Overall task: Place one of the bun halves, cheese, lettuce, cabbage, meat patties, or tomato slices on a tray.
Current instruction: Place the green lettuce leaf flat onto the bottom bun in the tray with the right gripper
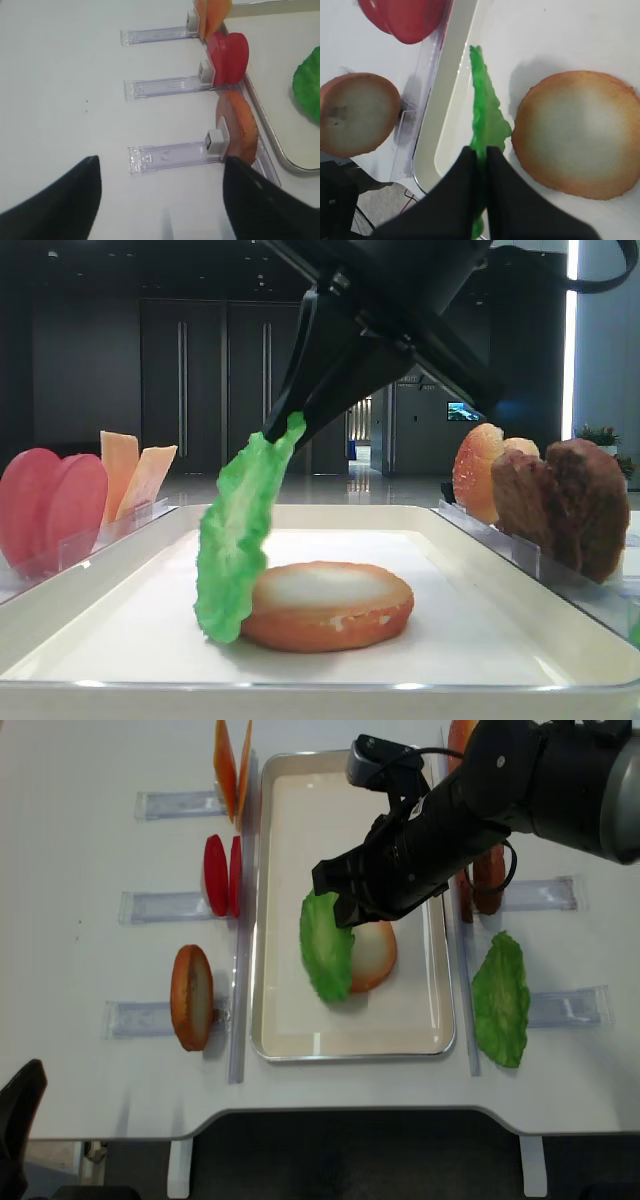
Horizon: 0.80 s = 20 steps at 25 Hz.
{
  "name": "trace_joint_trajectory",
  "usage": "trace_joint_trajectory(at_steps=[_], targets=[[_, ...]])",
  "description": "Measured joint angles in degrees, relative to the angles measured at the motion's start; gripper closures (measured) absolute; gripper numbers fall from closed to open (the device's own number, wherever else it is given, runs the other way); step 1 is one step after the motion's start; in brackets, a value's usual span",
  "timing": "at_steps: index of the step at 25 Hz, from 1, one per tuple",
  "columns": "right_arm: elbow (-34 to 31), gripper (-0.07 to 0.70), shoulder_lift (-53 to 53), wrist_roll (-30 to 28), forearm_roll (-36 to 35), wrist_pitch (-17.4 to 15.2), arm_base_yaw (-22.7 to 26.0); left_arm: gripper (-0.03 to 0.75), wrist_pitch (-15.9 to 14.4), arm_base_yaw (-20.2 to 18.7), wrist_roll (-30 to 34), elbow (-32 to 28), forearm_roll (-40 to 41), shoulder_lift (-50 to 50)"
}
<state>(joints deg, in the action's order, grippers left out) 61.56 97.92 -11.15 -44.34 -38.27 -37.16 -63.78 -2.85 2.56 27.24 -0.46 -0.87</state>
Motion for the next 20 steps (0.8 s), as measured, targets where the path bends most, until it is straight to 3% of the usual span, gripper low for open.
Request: trace_joint_trajectory(at_steps=[6,14,20], targets=[[0.0,0.608,0.1,-0.2,3.4,0.0,0.4,0.137,0.0,0.0,0.0,0.0,0.0,0.0],[0.0,0.608,0.2,5.1,12.8,0.0,1.2,0.137,0.0,0.0,0.0,0.0,0.0,0.0],[0.0,0.608,0.2,5.8,14.5,0.2,1.2,0.137,0.0,0.0,0.0,0.0,0.0,0.0]])
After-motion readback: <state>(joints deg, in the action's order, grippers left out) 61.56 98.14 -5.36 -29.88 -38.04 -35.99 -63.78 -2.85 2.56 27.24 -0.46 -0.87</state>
